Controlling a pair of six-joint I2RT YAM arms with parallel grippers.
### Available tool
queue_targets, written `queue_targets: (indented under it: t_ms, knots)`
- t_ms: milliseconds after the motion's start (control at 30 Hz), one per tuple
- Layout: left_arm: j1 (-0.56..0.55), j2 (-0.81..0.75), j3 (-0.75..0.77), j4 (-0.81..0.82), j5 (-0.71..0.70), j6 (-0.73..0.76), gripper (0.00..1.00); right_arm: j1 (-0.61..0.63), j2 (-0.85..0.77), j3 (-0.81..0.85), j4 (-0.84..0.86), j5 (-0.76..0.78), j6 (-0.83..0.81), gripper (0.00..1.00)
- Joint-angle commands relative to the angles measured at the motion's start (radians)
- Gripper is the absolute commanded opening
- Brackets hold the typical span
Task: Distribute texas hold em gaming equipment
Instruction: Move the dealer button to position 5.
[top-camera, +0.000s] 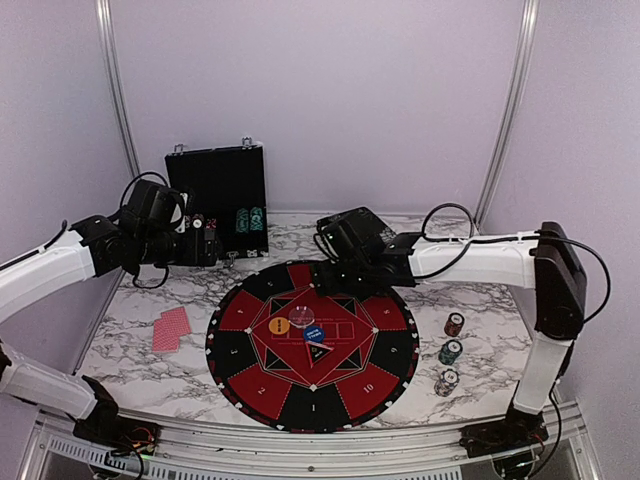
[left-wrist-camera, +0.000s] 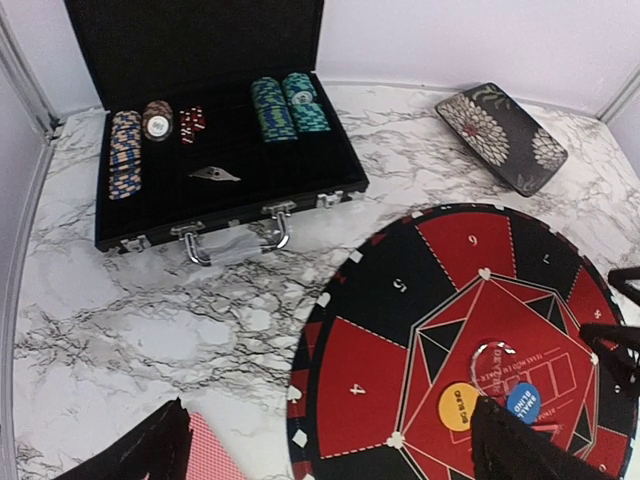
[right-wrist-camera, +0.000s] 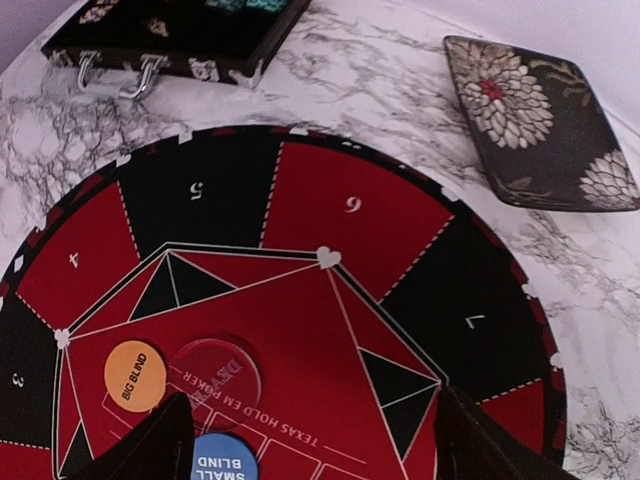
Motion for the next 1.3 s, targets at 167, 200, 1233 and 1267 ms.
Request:
queue_targets:
  t_ms: [167,200,1233,1267]
  knots:
    - [0.143,-0.09,-0.089,0.029,0.004,0.053,0.99,0.077,0.222,0.195,-0.128,-0.109,-0.002,0.77]
    - [0.151,-0.098,-0.097,0.033,0.0,0.058,0.99,0.077,0.232,0.196,-0.129,-0.114,-0.004,0.76]
    - [0.194,-0.056,-0.122,0.065,0.092,0.016,0.99,0.04,0.437,0.324,-0.142,-0.159,-0.082,0.42]
    - [0.194,-0.056,-0.122,0.066,0.094,0.018,0.99,0.04,0.447,0.338,-0.142,-0.162,-0.09,0.42]
